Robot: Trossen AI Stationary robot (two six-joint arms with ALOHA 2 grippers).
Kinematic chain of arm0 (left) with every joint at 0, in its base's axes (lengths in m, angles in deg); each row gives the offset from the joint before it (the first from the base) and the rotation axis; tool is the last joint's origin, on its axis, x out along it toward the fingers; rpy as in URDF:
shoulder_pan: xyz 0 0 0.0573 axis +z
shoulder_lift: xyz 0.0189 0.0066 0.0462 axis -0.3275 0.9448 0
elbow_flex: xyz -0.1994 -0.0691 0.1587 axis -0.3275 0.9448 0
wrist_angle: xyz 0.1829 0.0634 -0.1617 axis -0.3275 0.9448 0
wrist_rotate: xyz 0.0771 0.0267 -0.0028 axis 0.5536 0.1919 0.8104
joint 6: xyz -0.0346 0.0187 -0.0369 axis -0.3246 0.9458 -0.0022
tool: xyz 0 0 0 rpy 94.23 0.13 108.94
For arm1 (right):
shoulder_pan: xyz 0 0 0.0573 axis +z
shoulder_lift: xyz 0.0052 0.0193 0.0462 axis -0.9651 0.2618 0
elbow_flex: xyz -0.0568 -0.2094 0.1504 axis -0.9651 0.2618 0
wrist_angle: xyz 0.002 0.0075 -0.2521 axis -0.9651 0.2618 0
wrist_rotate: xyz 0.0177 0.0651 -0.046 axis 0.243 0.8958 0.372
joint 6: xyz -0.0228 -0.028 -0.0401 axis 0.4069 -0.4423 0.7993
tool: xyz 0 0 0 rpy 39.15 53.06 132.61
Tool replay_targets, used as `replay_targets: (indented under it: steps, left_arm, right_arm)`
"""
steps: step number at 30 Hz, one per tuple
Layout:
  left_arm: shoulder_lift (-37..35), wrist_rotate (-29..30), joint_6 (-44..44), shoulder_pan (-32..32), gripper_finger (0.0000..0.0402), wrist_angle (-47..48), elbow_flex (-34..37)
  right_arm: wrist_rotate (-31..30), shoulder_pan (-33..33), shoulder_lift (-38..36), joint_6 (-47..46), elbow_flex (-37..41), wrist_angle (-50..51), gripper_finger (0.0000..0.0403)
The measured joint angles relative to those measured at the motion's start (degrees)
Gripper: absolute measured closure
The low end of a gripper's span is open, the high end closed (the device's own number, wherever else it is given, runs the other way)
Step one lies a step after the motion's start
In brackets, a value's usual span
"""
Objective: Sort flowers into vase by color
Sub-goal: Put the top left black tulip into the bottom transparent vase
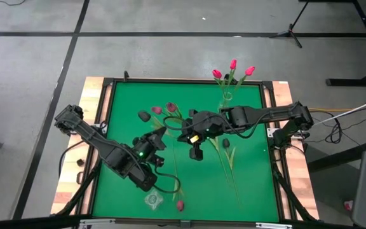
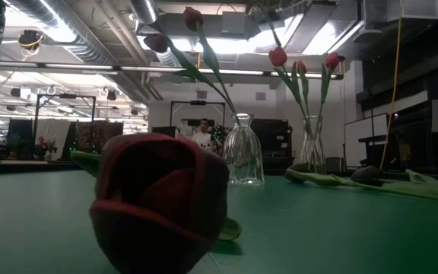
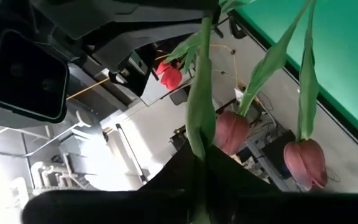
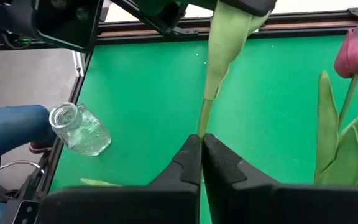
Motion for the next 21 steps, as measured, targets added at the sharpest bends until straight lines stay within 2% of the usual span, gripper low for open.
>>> replay_targets:
  steps: [6,15,21]
  left_arm:
    - [0.0,-0.3,-0.1,0.0,0.0342,-2.6,0.0]
    - [0.0,-0.6,-0.5,-0.1,0.0279,-6.3,0.0]
    - [0.0,-0.5,-10.8,-1.8,0.0252,-6.3,0.0]
  right_arm:
    - [-0.5,0.0,0.0,0.1,0.0,-0.8,0.0401]
    - [-4.4,-1.1,0.0,1.1,0.0,-1.6,0.0402]
    - [-6.1,-4.6,-0.4,1.6,0.0,-1.4,0.0402]
